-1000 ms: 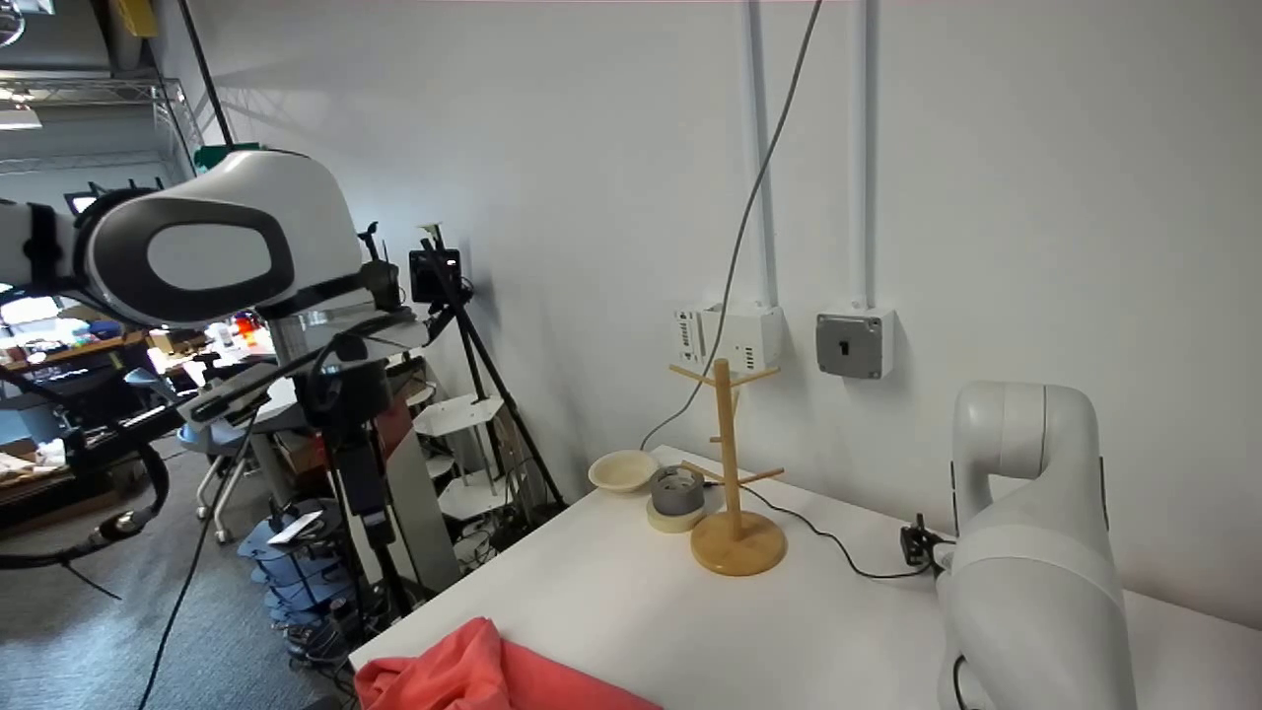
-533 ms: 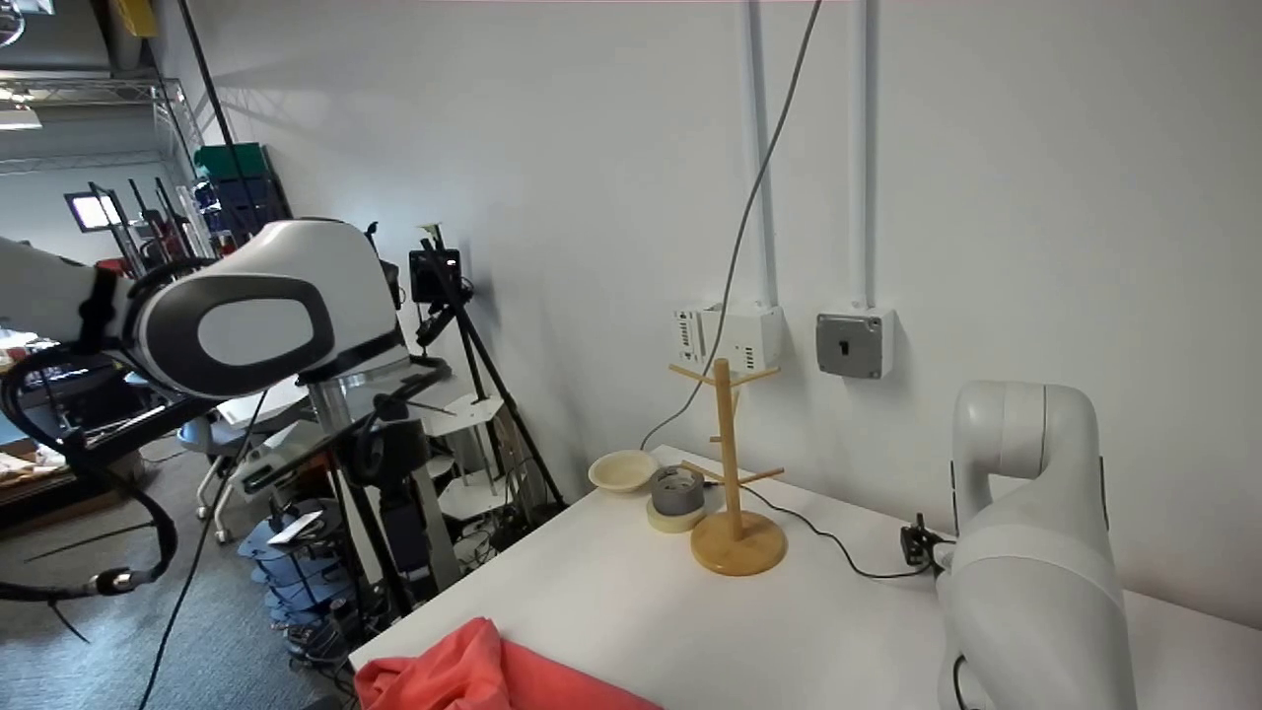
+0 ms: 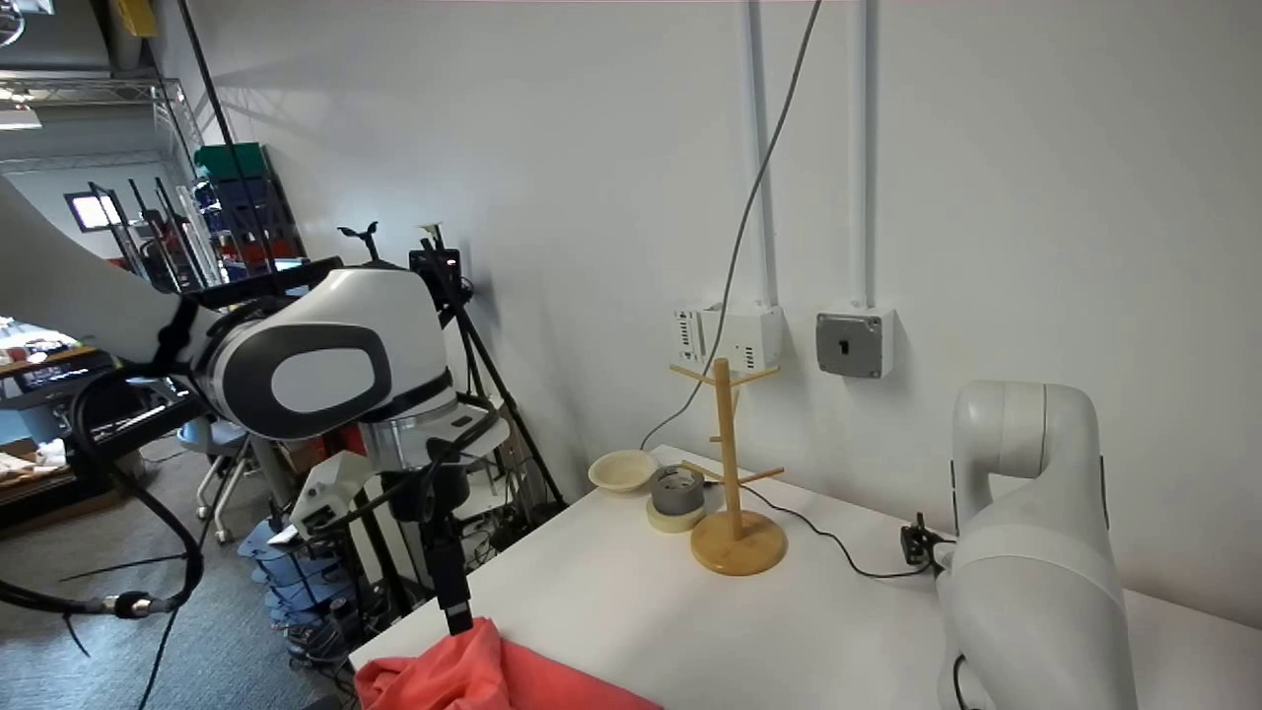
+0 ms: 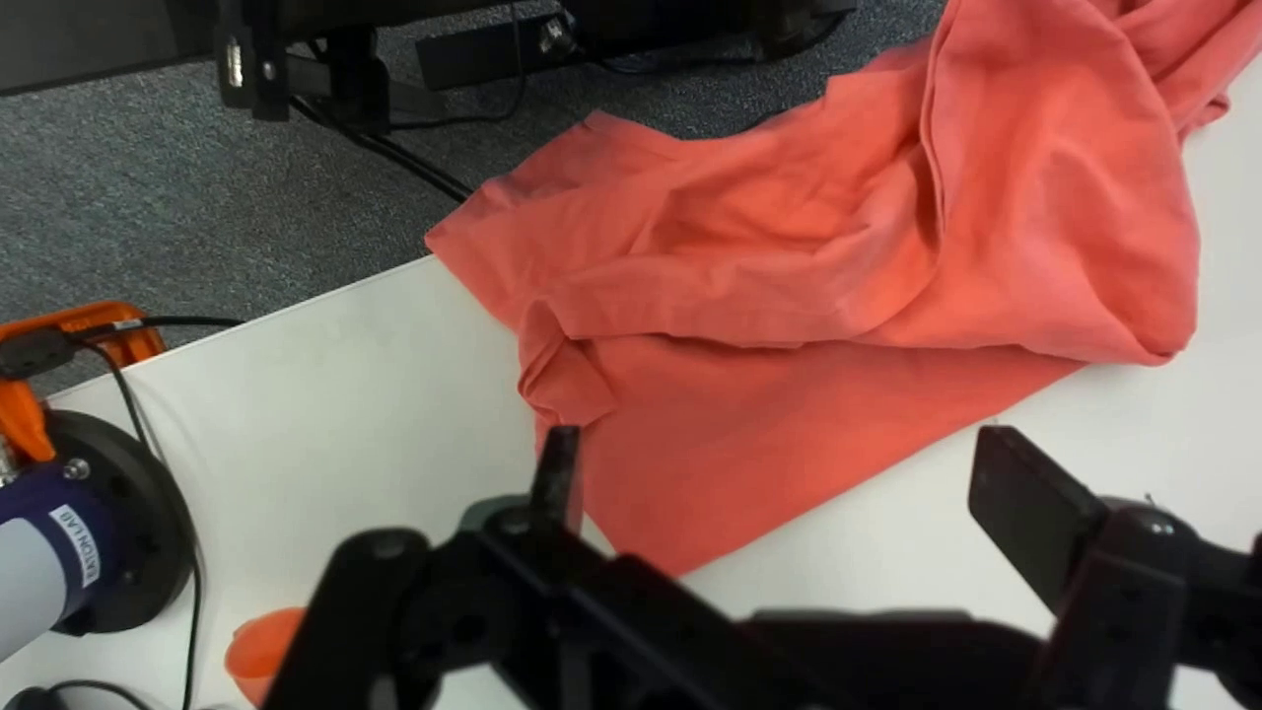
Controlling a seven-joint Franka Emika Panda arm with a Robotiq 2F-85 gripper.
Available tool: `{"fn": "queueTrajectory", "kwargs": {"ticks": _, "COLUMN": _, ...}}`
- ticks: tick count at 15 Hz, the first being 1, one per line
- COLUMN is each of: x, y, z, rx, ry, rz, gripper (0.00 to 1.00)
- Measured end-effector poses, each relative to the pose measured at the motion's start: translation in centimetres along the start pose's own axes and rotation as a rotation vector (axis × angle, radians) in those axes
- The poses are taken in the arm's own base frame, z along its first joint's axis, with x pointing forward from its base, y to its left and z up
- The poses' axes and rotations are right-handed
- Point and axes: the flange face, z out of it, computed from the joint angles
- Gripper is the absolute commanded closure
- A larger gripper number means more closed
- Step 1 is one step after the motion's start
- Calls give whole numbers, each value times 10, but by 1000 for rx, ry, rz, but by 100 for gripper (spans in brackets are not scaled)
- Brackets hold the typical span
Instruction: Move the shirt away from you then unfold it
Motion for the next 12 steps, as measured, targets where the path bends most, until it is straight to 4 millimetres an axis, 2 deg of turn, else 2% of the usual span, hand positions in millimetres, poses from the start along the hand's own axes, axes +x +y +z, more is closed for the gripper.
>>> {"fn": "queueTrajectory", "kwargs": {"ticks": 3, "x": 0, "y": -1, "z": 0, "rx": 0, "ry": -2, "rz": 1, "gripper": 0}}
{"fn": "queueTrajectory", "kwargs": {"ticks": 5, "x": 0, "y": -1, "z": 9, "rx": -4, "ry": -24, "rz": 0, "gripper": 0}}
{"fn": "queueTrajectory", "kwargs": {"ticks": 12, "x": 14, "y": -9, "z": 82, "rx": 28, "ry": -96, "rz": -106, "gripper": 0}}
